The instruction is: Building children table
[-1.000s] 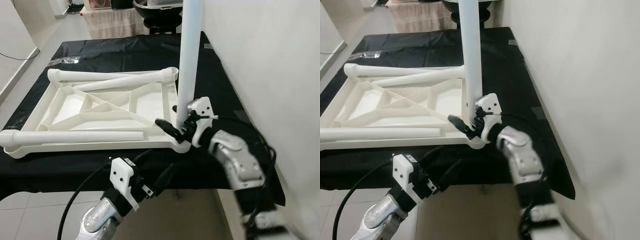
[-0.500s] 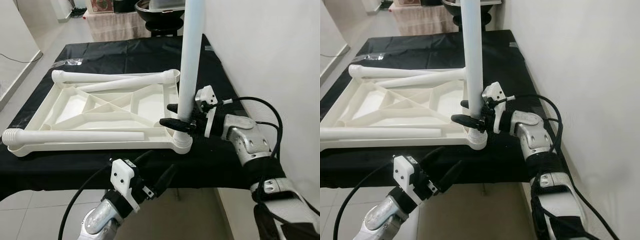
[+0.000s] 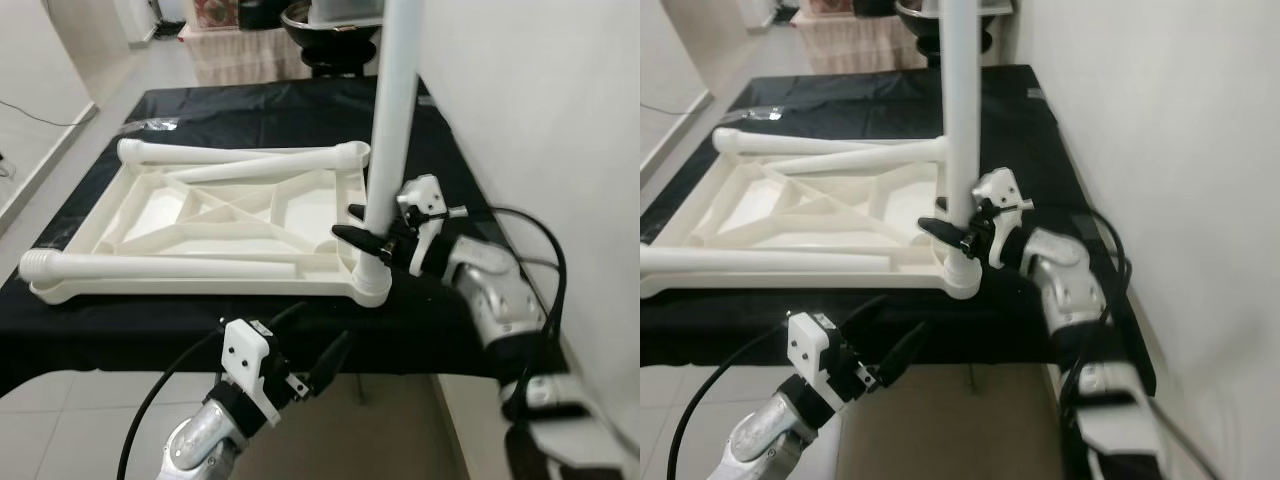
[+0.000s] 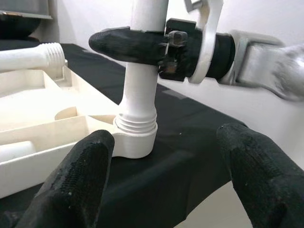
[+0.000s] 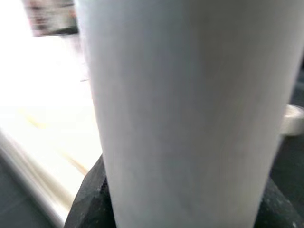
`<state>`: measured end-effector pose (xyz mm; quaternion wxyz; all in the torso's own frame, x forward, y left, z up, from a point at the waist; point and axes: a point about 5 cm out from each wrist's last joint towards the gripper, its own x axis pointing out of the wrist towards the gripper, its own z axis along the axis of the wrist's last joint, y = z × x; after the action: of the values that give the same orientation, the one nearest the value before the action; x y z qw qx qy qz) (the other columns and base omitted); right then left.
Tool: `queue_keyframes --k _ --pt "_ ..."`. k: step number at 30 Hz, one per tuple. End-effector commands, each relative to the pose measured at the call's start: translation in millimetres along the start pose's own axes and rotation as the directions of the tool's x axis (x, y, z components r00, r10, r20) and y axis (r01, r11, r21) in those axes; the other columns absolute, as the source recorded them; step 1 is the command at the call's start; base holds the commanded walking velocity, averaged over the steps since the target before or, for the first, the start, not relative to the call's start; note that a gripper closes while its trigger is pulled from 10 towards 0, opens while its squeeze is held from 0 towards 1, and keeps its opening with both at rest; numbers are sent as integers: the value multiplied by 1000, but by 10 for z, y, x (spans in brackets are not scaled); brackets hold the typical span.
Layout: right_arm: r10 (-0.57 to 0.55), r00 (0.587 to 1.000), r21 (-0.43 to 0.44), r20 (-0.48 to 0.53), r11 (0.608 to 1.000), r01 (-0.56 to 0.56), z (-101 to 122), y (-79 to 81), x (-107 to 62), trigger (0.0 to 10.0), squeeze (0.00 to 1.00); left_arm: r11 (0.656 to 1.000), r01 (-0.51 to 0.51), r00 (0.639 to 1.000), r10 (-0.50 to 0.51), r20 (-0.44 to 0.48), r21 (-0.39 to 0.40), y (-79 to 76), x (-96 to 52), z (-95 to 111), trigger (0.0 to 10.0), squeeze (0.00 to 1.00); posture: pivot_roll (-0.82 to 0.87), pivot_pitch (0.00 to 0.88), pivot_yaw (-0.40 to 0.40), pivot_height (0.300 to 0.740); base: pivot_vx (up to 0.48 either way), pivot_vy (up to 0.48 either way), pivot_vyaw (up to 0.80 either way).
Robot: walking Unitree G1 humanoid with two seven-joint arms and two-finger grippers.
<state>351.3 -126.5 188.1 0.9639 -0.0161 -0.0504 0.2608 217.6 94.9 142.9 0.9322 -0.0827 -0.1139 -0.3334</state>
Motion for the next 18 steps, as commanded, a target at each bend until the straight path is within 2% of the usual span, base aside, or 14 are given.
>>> queue_keyframes --k 1,3,5,7,13,14,15,17,18 --pt "-385 900 -14 -204 921 390 -454 -92 -277 0 0 1000 -4 1000 4 -17 -3 16 -37 -27 10000 0 7 164 23 740 0 0 0" --pt "-291 933 -10 -210 955 295 -515 181 -214 0 0 1000 0 1000 0 -22 0 31 -34 -28 10000 0 15 168 50 740 0 0 0" --pt "-291 933 -10 -210 955 295 -515 181 -214 0 0 1000 0 1000 0 -22 0 31 -34 -28 10000 0 15 168 50 740 0 0 0" --pt "-202 962 -7 -181 979 204 -478 314 -92 0 0 1000 7 1000 -7 -27 -2 44 -25 -31 10000 0 21 162 52 740 0 0 0" --pt "-180 968 -6 -174 983 182 -443 339 -11 0 0 1000 4 1000 -4 -25 -4 50 -19 -32 10000 0 23 161 42 740 0 0 0" --pt "-189 965 -16 -180 982 189 -425 342 -11 2627 0 1000 -3 1000 3 -22 -1 52 -18 -32 10000 0 26 159 39 740 0 0 0" --pt "-185 966 -8 -180 982 187 -406 341 -9 10000 0 1000 -7 1000 7 -21 1 52 -16 -31 10000 0 32 158 36 740 0 0 0" --pt "-111 985 27 -129 993 115 -275 368 23 10000 1000 1000 -9 1000 9 -19 4 50 -12 -28 10000 0 35 155 37 740 0 0 0" --pt "-69 992 45 -102 996 74 -221 375 39 10000 1000 1000 -8 1000 8 -19 5 49 -10 -28 10000 0 35 155 37 740 0 0 0"
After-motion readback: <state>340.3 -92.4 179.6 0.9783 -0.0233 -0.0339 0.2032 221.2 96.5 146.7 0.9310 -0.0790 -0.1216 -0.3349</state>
